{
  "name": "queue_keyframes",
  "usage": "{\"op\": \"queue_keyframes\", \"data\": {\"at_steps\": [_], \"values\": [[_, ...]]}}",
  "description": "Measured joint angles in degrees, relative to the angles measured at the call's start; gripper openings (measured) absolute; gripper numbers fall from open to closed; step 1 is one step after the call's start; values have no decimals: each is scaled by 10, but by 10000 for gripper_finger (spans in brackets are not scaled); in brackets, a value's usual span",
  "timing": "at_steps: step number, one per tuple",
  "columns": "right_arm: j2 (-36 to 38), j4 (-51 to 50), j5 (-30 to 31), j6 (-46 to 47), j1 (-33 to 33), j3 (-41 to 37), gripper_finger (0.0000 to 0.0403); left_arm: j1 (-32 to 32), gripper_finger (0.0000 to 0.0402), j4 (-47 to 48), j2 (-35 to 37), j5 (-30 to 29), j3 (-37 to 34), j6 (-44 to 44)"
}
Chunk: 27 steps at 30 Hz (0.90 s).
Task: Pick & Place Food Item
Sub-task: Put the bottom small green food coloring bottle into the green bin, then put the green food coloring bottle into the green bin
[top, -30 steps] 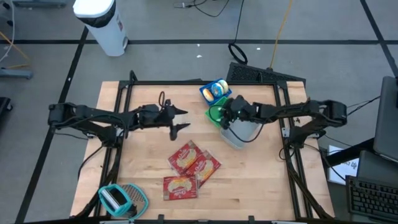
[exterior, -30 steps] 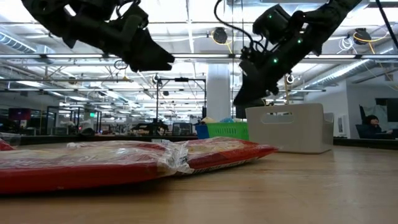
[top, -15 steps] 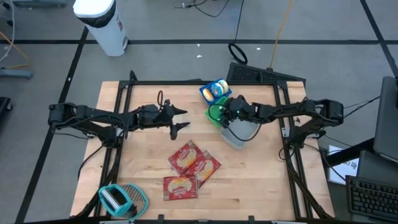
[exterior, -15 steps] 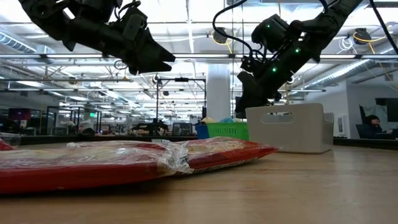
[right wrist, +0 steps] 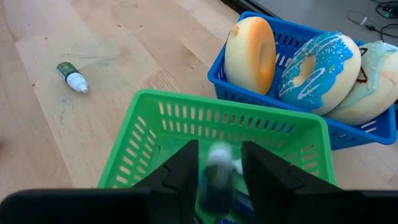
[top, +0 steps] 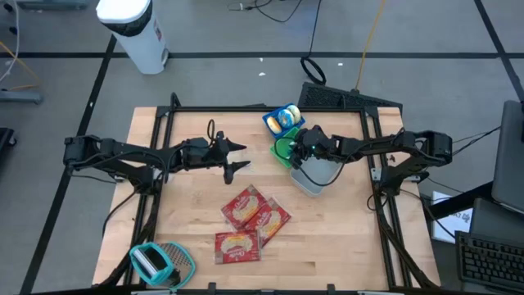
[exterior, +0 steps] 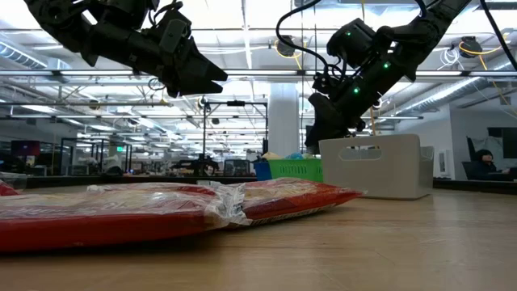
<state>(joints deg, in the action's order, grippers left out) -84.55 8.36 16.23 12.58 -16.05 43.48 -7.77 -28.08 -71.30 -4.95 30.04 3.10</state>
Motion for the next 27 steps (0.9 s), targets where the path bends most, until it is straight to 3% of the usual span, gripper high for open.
{"op": "queue_keyframes", "data": {"at_steps": [12,22,27], "values": [[0,6,0,2,0,0,213,0,273,13,0,0,0,1],[0,9,0,2,0,0,220,9,273,140,-3,-16,0,-28],[0,13,0,2,0,0,216,9,273,149,-54,-42,0,-53]]}}
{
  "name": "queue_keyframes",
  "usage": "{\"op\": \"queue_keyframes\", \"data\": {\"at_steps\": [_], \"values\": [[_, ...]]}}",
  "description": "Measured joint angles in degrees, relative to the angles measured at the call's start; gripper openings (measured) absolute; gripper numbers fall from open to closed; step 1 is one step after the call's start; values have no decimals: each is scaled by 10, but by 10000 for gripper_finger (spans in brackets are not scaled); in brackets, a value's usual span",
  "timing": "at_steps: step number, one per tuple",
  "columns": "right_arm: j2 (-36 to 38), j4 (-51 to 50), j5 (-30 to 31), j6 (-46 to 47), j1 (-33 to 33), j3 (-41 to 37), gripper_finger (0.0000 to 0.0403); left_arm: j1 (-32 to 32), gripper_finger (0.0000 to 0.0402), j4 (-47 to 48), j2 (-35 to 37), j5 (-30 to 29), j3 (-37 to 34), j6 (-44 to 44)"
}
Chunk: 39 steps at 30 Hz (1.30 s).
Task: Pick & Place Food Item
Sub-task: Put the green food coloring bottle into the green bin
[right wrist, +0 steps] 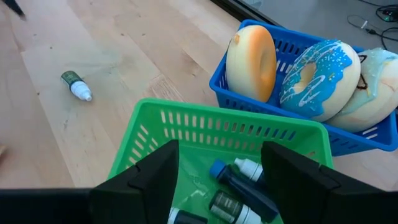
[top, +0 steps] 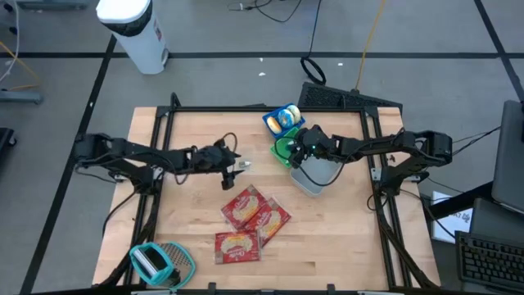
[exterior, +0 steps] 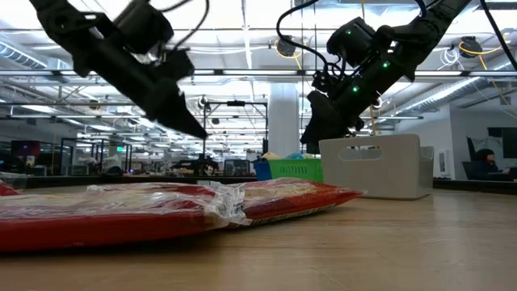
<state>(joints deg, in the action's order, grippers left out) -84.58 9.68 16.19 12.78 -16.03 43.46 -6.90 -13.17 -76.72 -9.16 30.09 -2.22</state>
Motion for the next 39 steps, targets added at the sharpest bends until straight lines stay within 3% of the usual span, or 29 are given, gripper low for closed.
{"op": "queue_keyframes", "data": {"at_steps": [6,12,26,30,39], "values": [[0,2,-3,0,1,0,216,-3,273,-59,-93,-3,0,-6],[0,12,-44,0,2,0,211,-18,273,-83,-158,-4,0,-7],[0,23,-45,0,2,0,210,-48,270,-107,-197,30,1,-5],[0,22,-45,0,2,0,210,-53,237,-103,-197,44,1,-5],[0,21,-45,0,2,0,210,-53,111,-94,-197,48,1,-4]]}}
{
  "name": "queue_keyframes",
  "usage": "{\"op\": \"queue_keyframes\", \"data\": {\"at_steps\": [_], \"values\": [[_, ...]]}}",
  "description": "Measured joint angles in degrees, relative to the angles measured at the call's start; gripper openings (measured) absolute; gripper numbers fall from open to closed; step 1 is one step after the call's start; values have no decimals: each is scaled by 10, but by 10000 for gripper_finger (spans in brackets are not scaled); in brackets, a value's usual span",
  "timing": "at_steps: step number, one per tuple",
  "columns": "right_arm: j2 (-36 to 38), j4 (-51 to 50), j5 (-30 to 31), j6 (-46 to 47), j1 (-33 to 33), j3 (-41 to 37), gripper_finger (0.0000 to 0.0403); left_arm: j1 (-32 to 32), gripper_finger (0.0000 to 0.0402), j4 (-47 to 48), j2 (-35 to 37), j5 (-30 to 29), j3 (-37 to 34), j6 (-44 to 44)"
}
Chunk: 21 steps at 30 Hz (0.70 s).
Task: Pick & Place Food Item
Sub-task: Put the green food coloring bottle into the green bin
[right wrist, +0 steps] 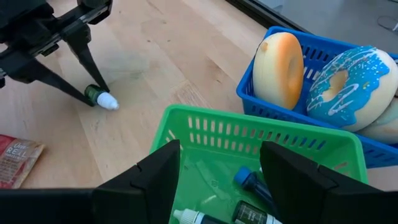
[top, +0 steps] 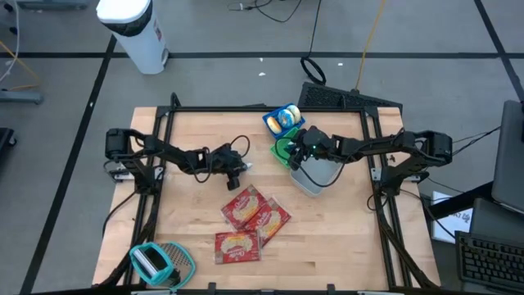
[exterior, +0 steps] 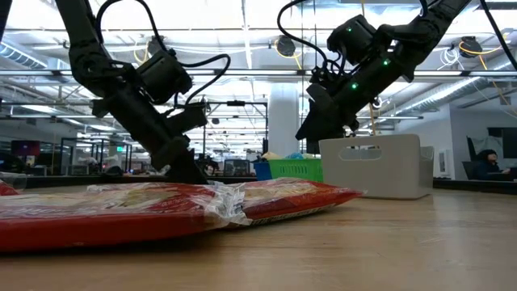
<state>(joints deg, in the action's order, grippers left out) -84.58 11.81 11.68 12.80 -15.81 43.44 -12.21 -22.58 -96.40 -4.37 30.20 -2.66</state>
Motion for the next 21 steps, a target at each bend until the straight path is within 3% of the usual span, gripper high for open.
{"op": "queue_keyframes", "data": {"at_steps": [7,12,21], "values": [[0,5,0,0,10,0,210,2,74,2,2,-32,2,-25],[0,10,-1,20,18,0,210,35,81,14,20,-135,25,-89],[0,88,-120,61,23,0,210,119,73,36,38,-261,124,-237]]}}
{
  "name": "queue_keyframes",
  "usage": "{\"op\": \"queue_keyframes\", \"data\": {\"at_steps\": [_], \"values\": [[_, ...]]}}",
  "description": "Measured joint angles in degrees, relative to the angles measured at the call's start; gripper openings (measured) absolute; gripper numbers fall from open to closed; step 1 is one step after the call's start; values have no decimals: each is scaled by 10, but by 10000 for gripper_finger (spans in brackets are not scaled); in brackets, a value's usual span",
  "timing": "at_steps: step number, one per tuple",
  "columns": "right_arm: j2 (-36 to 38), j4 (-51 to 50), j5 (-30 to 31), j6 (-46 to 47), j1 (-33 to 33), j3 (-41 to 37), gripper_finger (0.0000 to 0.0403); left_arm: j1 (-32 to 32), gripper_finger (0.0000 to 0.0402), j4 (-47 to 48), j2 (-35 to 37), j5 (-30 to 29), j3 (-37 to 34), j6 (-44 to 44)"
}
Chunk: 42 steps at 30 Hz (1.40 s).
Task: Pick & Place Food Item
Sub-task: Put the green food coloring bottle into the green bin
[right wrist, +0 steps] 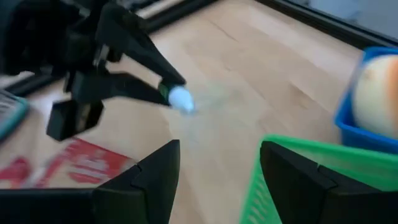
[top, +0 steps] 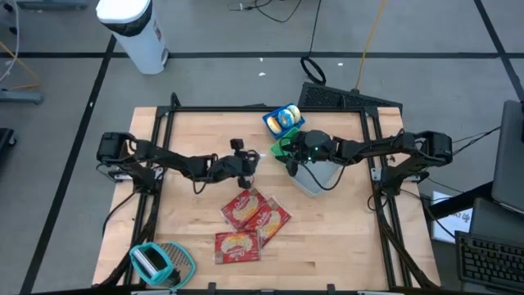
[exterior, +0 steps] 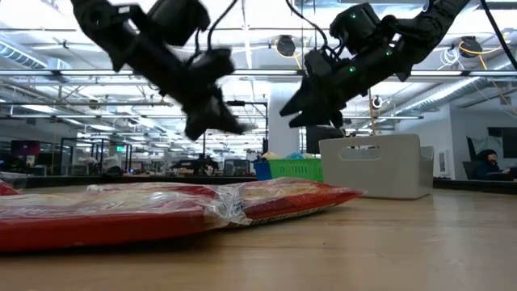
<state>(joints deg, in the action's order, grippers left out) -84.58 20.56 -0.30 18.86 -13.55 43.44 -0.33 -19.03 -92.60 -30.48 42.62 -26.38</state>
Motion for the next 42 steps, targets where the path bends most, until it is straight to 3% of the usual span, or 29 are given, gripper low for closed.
{"op": "queue_keyframes", "data": {"at_steps": [10,14,30,35,42], "values": [[0,76,-54,7,28,0,210,54,74,-3,0,-30,77,-106],[0,127,-101,17,39,0,210,58,79,-8,0,-27,77,-107],[0,156,-134,15,58,0,209,84,69,-51,0,-47,77,-142],[0,154,-132,15,58,0,184,84,68,-51,0,-47,77,-140],[0,151,-130,15,57,0,118,85,75,-51,0,-46,77,-139]]}}
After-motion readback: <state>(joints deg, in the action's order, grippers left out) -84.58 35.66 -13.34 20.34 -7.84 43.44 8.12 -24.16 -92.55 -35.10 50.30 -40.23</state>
